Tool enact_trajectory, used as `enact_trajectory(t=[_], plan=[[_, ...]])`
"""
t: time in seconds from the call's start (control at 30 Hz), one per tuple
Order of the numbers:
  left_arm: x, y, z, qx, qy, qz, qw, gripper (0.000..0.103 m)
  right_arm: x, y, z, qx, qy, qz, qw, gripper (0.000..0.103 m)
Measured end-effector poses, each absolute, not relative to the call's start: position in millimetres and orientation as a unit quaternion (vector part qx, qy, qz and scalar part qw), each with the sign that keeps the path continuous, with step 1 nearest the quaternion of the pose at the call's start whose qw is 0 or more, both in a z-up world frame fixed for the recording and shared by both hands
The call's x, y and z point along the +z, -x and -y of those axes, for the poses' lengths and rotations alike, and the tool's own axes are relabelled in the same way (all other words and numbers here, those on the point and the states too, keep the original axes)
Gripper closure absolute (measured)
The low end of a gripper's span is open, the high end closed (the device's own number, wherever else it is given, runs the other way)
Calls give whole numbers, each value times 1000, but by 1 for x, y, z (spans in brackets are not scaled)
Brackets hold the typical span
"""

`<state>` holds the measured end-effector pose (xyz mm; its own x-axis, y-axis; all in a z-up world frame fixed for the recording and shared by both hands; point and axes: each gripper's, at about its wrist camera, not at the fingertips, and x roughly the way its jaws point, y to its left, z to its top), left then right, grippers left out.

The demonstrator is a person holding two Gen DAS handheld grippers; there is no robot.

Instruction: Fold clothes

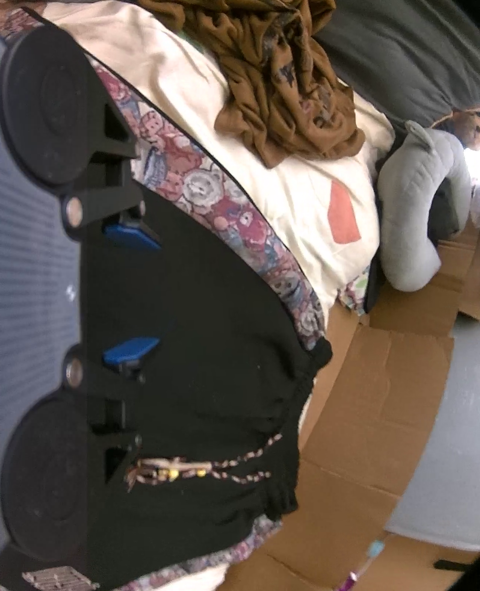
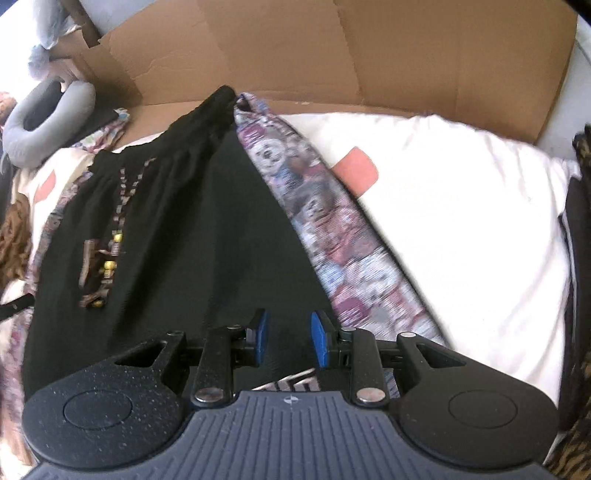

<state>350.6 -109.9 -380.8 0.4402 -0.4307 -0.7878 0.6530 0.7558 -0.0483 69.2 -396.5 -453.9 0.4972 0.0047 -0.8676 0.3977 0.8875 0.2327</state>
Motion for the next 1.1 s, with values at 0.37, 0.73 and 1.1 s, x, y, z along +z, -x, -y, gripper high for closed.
enact_trajectory(t=[0.37,0.73,1.1], plan=[[-411,-383,117,-248,-161,-463,836,48,-488,-55,417,-118,-174,-499,841,73],[-411,-392,105,-241,-163,-465,836,48,-485,-47,429,-106,-171,-487,850,73],[-392,-391,144,-307,-145,-416,844,53,-456,-65,449,-106,-167,-428,882,72]])
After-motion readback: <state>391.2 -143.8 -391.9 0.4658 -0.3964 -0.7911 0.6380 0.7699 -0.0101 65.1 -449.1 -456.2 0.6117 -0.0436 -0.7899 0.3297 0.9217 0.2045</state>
